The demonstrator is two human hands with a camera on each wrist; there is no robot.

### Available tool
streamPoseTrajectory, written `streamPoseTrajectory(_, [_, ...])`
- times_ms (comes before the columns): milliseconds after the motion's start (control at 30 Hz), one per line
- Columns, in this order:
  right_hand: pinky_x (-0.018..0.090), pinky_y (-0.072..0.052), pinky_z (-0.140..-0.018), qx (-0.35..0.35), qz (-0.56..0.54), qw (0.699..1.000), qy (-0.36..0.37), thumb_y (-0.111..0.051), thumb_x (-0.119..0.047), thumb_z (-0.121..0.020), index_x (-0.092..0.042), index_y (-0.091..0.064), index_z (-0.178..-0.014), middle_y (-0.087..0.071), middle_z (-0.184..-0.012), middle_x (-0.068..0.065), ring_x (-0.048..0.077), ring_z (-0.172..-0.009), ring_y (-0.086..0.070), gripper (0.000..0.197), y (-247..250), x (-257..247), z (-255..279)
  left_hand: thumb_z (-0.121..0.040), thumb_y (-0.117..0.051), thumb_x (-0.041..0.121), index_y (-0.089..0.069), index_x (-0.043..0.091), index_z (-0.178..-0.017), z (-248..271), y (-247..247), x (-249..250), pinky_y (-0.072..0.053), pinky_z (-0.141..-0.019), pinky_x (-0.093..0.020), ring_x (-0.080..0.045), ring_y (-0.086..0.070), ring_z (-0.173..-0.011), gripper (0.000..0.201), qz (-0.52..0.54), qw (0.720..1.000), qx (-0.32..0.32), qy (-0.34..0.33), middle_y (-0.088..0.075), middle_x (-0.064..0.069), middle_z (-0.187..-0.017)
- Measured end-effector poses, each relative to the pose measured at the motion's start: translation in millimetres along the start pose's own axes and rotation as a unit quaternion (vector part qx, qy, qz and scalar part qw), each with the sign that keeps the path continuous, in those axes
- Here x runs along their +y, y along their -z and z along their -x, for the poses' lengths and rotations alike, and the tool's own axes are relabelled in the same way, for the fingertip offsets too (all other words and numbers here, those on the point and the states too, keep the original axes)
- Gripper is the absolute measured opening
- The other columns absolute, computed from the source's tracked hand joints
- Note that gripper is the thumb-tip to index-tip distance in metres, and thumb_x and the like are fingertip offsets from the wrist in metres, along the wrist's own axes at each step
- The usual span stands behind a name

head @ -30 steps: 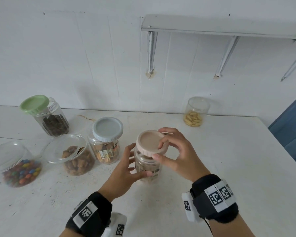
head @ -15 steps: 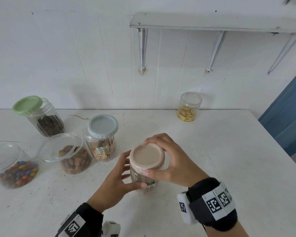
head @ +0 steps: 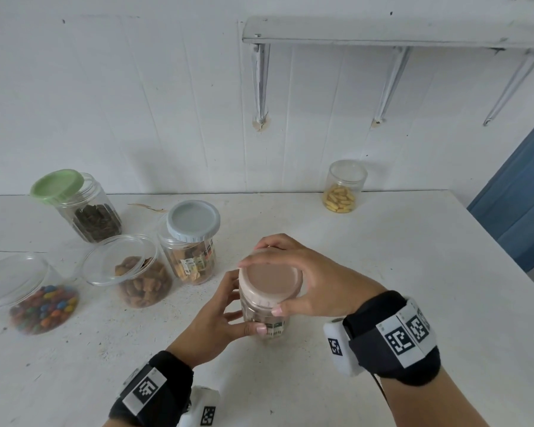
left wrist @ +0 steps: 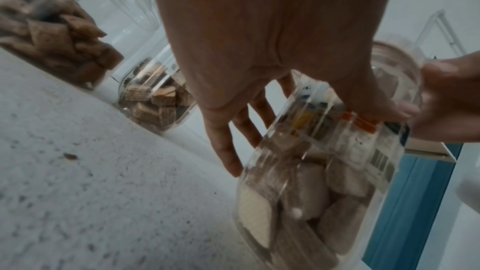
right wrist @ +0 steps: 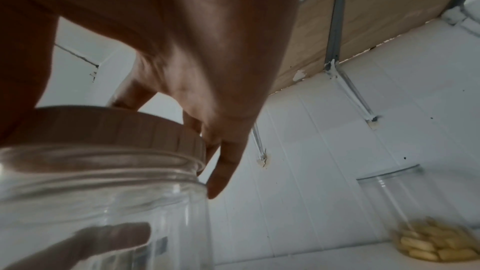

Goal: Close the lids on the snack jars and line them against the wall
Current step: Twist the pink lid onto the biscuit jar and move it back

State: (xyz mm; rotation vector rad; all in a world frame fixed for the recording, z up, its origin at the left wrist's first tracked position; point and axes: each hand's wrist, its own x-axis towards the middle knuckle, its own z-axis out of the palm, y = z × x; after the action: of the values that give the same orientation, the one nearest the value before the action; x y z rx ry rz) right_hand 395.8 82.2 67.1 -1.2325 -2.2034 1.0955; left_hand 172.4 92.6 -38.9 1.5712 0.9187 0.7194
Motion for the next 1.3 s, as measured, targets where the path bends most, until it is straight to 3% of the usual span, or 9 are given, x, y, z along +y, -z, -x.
streamPoseTrajectory(100, [0.037, -0.042, -0.113, 0.013, 0.010, 1.000, -0.005, -0.085, -0.015, -0.075, -0.049, -0.060, -0.133, -0.038, -0.137, -0.016, 0.006, -0.135, -0.041, 0.071, -5, 2, 0, -0.062, -0.093, 0.054, -0.043, 0.072, -0.125, 0, 0, -1, -0.052, -0.104, -0.033, 0.005, -0.053, -0.131, 0.083, 0.015, 1.000, -0.003, 0.002, -0.057, 0.031, -0.134])
streamPoseTrajectory(267, [0.036, -0.038, -0.117, 0.032, 0.037, 0.999, 0.001, -0.085, -0.016, -0.074, -0.049, -0.061, -0.134, -0.036, -0.138, -0.019, 0.004, -0.139, -0.038, 0.072, -10, 3, 1, -0.066, -0.094, 0.046, -0.044, 0.058, -0.133, 0, 1, -3, -0.049, -0.112, -0.044, 0.001, -0.051, -0.134, 0.084, 0.026, 1.000, -0.011, 0.003, -0.057, 0.023, -0.138])
streamPoseTrajectory(467, [0.036, -0.033, -0.118, -0.042, 0.105, 0.993, -0.037, -0.084, -0.020, -0.076, -0.055, -0.057, -0.133, -0.032, -0.149, -0.023, -0.001, -0.142, -0.032, 0.073, 4, -8, -6, -0.065, -0.093, 0.050, -0.044, 0.057, -0.131, 0, 1, -3, -0.050, -0.111, -0.042, 0.000, -0.051, -0.135, 0.082, 0.015, 1.000, -0.006, 0.003, -0.057, 0.022, -0.138])
streamPoseTrajectory(633, [0.032, -0.048, -0.098, 0.016, 0.136, 0.988, -0.068, -0.088, -0.046, -0.069, -0.052, -0.053, -0.133, -0.041, -0.122, -0.016, 0.006, -0.116, -0.049, 0.073, -2, -8, -7, -0.072, -0.093, 0.035, -0.044, 0.061, -0.128, -2, 0, -5, -0.049, -0.105, -0.032, 0.005, -0.050, -0.133, 0.079, 0.009, 1.000, -0.005, 0.001, -0.053, 0.026, -0.140])
streamPoseTrajectory(800, [0.026, -0.043, -0.076, 0.105, 0.261, 0.956, -0.082, -0.079, -0.076, -0.062, -0.044, -0.049, -0.121, -0.041, -0.104, -0.010, 0.010, -0.100, -0.046, 0.073, -14, -13, -11, -0.077, -0.090, 0.020, -0.046, 0.050, -0.128, -1, -1, -8, -0.052, -0.099, -0.028, -0.004, -0.052, -0.133, 0.073, 0.012, 1.000, -0.005, -0.001, -0.056, 0.017, -0.138])
streamPoseTrajectory(900, [0.028, -0.045, -0.092, 0.107, 0.233, 0.964, -0.073, -0.076, -0.075, -0.067, -0.043, -0.053, -0.127, -0.043, -0.130, -0.011, 0.009, -0.122, -0.043, 0.072, -18, -10, -6, -0.077, -0.090, 0.020, -0.047, 0.050, -0.126, 0, -4, -6, -0.054, -0.097, -0.025, -0.007, -0.054, -0.133, 0.072, 0.018, 1.000, 0.006, -0.007, -0.057, 0.016, -0.138])
streamPoseTrajectory(1000, [0.031, -0.032, -0.116, 0.070, 0.112, 0.991, -0.038, -0.077, -0.057, -0.080, -0.042, -0.061, -0.133, -0.027, -0.161, -0.023, -0.003, -0.147, -0.026, 0.057, -15, -8, 2, -0.076, -0.091, 0.020, -0.047, 0.051, -0.127, 1, -5, -5, -0.054, -0.100, -0.033, -0.005, -0.055, -0.131, 0.074, 0.022, 1.000, 0.014, -0.005, -0.057, 0.021, -0.136])
streamPoseTrajectory(1167, [0.032, -0.038, -0.111, 0.100, 0.128, 0.985, -0.055, -0.082, -0.051, -0.073, -0.047, -0.064, -0.127, -0.049, -0.143, -0.027, -0.008, -0.133, -0.040, 0.057, -16, -7, 0, -0.073, -0.093, 0.025, -0.046, 0.048, -0.129, 1, -6, -2, -0.055, -0.099, -0.034, -0.001, -0.056, -0.125, 0.077, 0.012, 1.000, 0.024, -0.010, -0.057, 0.027, -0.132])
streamPoseTrajectory(1300, [0.026, -0.039, -0.106, 0.116, 0.146, 0.980, -0.066, -0.083, -0.058, -0.072, -0.046, -0.061, -0.131, -0.045, -0.142, -0.021, -0.003, -0.129, -0.041, 0.064, -21, -11, -2, -0.070, -0.092, 0.034, -0.043, 0.038, -0.132, 5, -12, -1, -0.058, -0.093, -0.027, 0.000, -0.058, -0.119, 0.079, 0.006, 0.999, 0.042, -0.023, -0.057, 0.030, -0.128])
